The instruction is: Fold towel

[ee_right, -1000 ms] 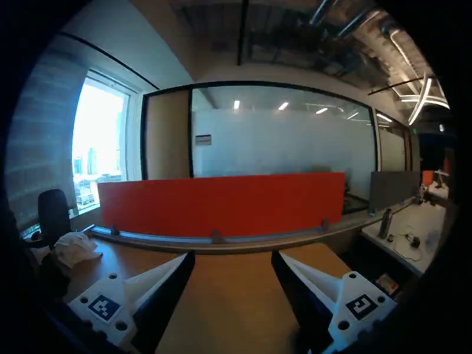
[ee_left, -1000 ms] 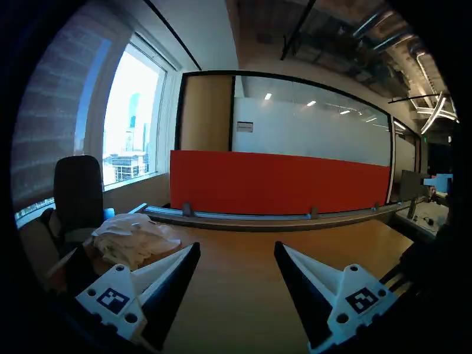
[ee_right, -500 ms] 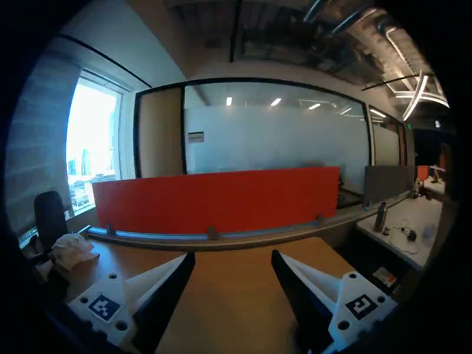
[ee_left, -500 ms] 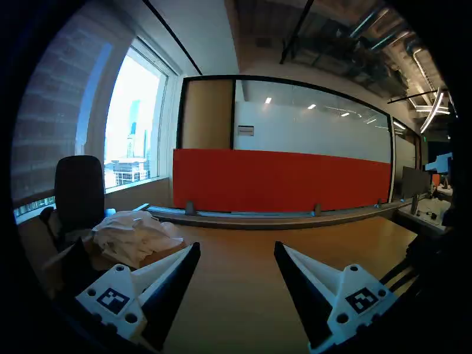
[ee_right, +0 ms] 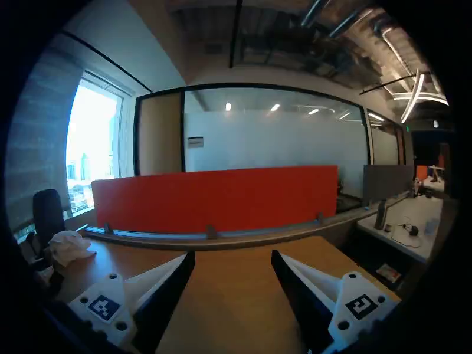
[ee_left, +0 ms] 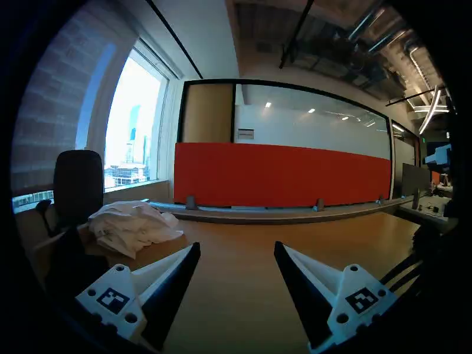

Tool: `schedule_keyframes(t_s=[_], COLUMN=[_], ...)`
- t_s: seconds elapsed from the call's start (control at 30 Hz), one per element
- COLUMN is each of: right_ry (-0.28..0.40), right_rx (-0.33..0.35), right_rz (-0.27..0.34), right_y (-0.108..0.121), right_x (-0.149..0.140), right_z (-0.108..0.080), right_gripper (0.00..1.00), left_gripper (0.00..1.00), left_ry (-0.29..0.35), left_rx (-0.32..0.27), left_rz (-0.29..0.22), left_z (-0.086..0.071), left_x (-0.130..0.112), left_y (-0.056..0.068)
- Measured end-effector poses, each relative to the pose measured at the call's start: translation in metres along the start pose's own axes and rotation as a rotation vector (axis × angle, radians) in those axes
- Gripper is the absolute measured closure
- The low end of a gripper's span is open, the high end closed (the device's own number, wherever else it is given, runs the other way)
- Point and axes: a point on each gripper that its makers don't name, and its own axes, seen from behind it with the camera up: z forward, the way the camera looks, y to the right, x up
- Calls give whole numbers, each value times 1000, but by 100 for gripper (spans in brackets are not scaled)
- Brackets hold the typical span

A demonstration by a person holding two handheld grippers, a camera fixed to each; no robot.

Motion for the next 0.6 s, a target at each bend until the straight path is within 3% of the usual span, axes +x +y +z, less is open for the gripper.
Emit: schedule_keyframes(t_s=[0.3,0.6], right_ry=[-1,9], right_rx=[28,22], right_rz=[-3,-20], right_y=[-11,-9], right_x=[-24,-27], right_z=[6,4], right_gripper=[0,0], left_gripper=[7,7], left_ry=[27,48], left_rx=[15,19], left_rz=[-7,-16], left_z=[2,2], left_x=[-18,-24], left_y=[-9,-13])
